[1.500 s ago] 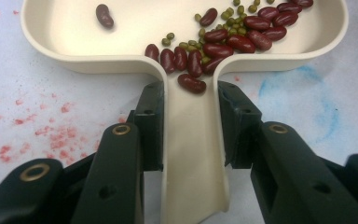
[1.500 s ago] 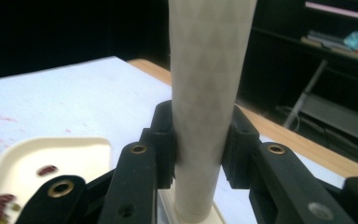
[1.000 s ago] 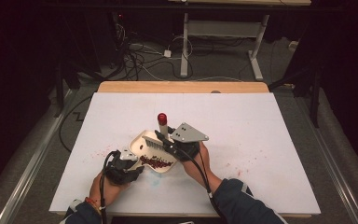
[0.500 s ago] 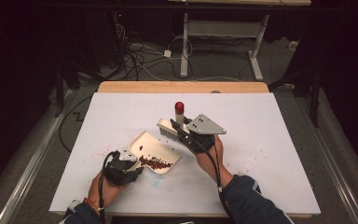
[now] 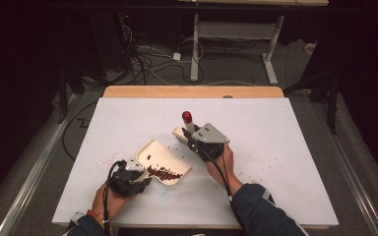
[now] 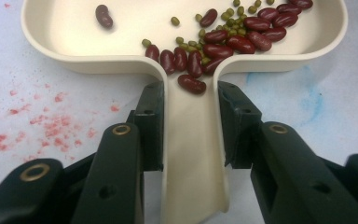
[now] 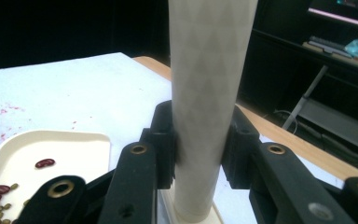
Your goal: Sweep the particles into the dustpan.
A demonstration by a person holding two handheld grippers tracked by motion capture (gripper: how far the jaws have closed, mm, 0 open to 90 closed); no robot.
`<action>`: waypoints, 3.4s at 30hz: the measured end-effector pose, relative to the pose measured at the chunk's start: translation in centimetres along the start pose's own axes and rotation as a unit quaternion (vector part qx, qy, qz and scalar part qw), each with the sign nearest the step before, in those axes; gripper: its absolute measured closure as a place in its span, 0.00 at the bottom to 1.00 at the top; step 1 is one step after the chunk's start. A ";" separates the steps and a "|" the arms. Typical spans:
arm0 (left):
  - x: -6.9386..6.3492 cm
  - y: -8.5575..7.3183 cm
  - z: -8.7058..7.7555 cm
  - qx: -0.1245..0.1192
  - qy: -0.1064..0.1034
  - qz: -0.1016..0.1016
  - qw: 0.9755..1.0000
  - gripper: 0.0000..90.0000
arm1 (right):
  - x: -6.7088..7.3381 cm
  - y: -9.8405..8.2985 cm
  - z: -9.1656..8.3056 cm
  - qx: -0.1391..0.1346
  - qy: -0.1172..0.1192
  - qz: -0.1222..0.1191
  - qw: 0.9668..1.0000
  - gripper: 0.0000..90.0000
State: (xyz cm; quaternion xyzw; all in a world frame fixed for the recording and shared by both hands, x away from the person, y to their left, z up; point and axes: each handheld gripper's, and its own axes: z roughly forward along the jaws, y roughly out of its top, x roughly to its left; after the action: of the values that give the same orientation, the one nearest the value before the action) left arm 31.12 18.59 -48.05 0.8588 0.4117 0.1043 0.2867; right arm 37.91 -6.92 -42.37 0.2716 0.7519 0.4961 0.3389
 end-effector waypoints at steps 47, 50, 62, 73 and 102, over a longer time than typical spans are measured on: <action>0.5 0.0 -0.2 0.008 0.002 0.029 1.000 0.71 | 1.9 1.8 -0.1 -0.031 0.094 0.005 0.995 0.78; 0.6 0.0 -0.2 0.007 0.002 0.027 1.000 0.71 | 1.5 1.7 -0.5 -0.030 0.091 0.007 0.995 0.78; 0.7 0.0 0.0 0.011 0.002 0.027 1.000 0.71 | -2.9 2.0 -3.9 -0.029 0.076 0.020 0.996 0.78; 0.8 0.1 0.1 0.013 0.001 0.032 0.999 0.71 | -5.5 1.1 -6.7 -0.018 0.061 0.018 0.998 0.78; 0.9 -0.2 0.0 0.009 0.008 0.016 1.000 0.71 | -9.1 -1.6 -16.9 0.013 0.090 0.011 0.996 0.78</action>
State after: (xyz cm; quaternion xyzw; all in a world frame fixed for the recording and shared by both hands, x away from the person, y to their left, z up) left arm 31.57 19.40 -48.18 0.8668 0.4014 0.1117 0.2739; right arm 30.34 -23.80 -37.01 0.2390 0.7827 0.5121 0.2607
